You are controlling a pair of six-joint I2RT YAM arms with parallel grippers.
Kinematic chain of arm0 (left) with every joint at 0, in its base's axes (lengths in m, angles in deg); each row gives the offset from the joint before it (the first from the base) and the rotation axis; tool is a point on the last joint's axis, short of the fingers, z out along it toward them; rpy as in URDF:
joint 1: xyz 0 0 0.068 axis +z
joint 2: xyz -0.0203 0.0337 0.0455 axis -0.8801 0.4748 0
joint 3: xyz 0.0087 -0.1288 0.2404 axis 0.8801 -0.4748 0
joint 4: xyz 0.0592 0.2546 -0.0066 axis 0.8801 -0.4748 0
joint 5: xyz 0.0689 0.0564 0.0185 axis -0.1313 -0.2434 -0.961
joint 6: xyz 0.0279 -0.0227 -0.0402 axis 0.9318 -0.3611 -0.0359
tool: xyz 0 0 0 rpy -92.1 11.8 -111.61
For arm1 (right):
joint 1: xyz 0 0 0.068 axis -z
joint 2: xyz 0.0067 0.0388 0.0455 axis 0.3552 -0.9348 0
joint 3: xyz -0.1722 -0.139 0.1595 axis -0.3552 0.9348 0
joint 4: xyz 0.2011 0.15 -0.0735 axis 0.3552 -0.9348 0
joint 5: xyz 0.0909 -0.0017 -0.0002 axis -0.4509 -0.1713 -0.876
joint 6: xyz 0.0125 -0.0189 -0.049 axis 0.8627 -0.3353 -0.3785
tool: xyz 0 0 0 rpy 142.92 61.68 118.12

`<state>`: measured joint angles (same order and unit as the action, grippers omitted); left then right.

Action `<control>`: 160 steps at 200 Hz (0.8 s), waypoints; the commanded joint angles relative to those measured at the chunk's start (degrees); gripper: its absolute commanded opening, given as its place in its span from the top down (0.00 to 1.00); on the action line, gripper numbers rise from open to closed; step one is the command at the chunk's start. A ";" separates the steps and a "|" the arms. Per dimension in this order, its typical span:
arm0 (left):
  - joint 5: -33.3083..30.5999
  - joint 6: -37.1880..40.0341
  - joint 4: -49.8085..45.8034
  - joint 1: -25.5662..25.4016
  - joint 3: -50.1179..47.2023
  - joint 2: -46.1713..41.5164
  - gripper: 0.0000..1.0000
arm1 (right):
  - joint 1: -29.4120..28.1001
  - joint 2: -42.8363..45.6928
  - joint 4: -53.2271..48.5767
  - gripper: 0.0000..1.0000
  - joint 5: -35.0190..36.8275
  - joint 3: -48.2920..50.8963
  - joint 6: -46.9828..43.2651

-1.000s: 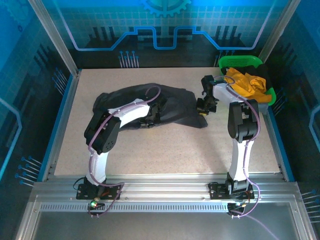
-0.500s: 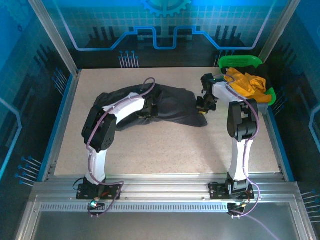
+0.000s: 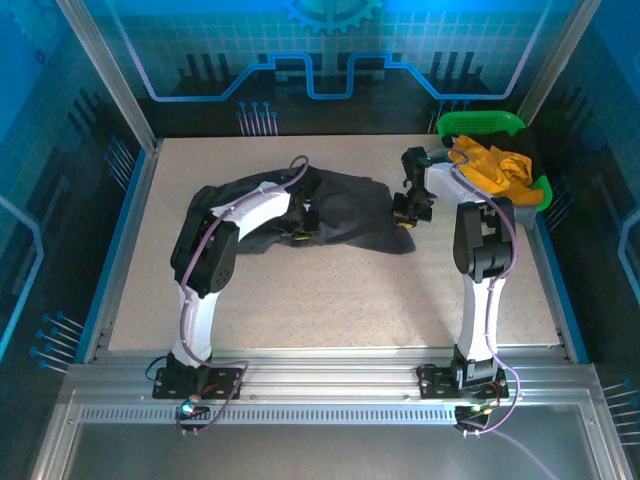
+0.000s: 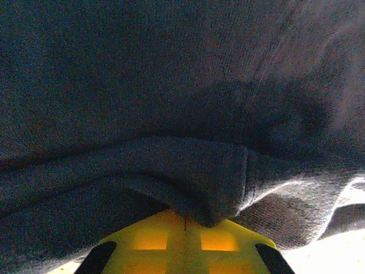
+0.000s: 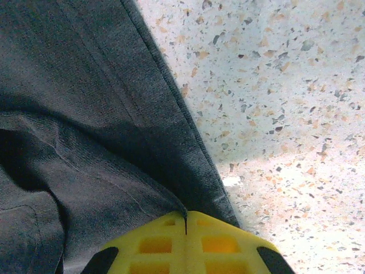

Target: Fold and stack the t-shirts

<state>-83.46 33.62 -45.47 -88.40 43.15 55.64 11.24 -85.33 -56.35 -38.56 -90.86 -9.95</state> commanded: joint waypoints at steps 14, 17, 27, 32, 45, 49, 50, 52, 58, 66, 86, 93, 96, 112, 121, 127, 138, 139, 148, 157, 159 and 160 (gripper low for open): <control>0.09 -2.59 0.14 -0.33 -1.75 -4.26 0.65 | 1.03 -1.70 -1.87 1.00 0.60 -2.40 -0.45; -0.41 -3.19 0.31 -0.33 -1.96 -5.13 0.63 | 0.98 -1.69 -1.87 1.00 0.61 -2.48 -0.58; -2.63 -6.41 0.53 -0.22 -3.29 -8.51 0.55 | 1.03 -1.56 -1.99 1.00 0.69 -2.63 -0.77; -3.47 -8.71 0.86 -0.17 -4.58 -10.49 0.53 | 1.01 -1.47 -1.95 1.00 0.69 -2.68 -0.86; -2.63 -17.37 2.56 0.62 -9.45 -15.19 0.53 | 0.98 -1.31 -1.94 1.00 0.65 -2.53 -1.03; -1.48 -20.53 3.20 0.86 -11.23 -16.30 0.53 | 0.99 -1.19 -1.86 1.00 0.56 -2.47 -1.14; -1.04 -21.26 3.37 0.93 -11.78 -16.55 0.53 | 0.97 -1.18 -1.82 1.00 0.49 -2.50 -1.14; -0.33 -23.01 3.85 1.02 -12.67 -17.04 0.53 | 0.95 -1.17 -1.78 1.00 0.44 -2.50 -1.21; 2.02 -27.71 6.05 1.24 -15.71 -18.25 0.52 | 0.98 -1.10 -1.63 1.00 0.13 -2.38 -1.31; 4.84 -34.55 10.62 1.26 -20.14 -19.73 0.52 | 0.98 -1.08 -1.38 1.00 -0.32 -2.14 -1.45; 6.76 -50.36 22.12 1.25 -28.19 -21.64 0.48 | 0.99 -1.08 -1.18 1.00 -0.82 -1.91 -1.65; 6.40 -54.31 24.34 1.34 -29.03 -21.53 0.47 | 1.04 -1.12 -1.16 1.00 -0.85 -1.83 -1.74; 6.02 -55.80 25.03 1.30 -29.10 -21.34 0.46 | 1.01 -1.09 -1.15 1.00 -0.95 -1.85 -1.80; 4.49 -62.71 29.70 1.32 -29.36 -19.79 0.43 | 0.96 -1.08 -1.15 1.00 -1.01 -1.73 -2.03; 4.08 -65.52 32.24 1.54 -28.94 -18.48 0.43 | 0.97 -0.99 -1.15 1.00 -1.07 -1.65 -2.21; 4.20 -67.25 33.54 1.60 -28.34 -17.33 0.43 | 1.01 -0.91 -1.08 1.00 -1.07 -1.52 -2.28; 4.74 -69.58 35.24 1.69 -27.17 -15.18 0.43 | 1.00 -0.68 -0.98 1.00 -1.22 -1.24 -2.29; 4.72 -69.73 35.26 1.69 -27.04 -15.02 0.43 | 0.98 -0.66 -0.94 1.00 -1.23 -1.18 -2.33; 4.31 -70.85 34.86 1.54 -26.24 -14.03 0.44 | 1.04 -0.52 -0.88 1.00 -1.33 -0.96 -2.37; 4.03 -71.98 35.11 1.52 -26.34 -13.34 0.45 | 0.98 -0.38 -0.65 1.00 -1.50 -0.74 -2.29; 4.11 -72.23 35.23 1.52 -26.44 -13.23 0.45 | 1.02 -0.38 -0.63 1.00 -1.51 -0.67 -2.35; 4.18 -72.33 35.25 1.47 -26.46 -13.17 0.45 | 1.03 -0.37 -0.63 1.00 -1.51 -0.68 -2.32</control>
<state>-79.70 -29.40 -14.89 -87.15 15.19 40.45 11.24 -85.92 -56.48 -38.87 -91.80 -11.45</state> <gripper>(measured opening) 0.559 0.047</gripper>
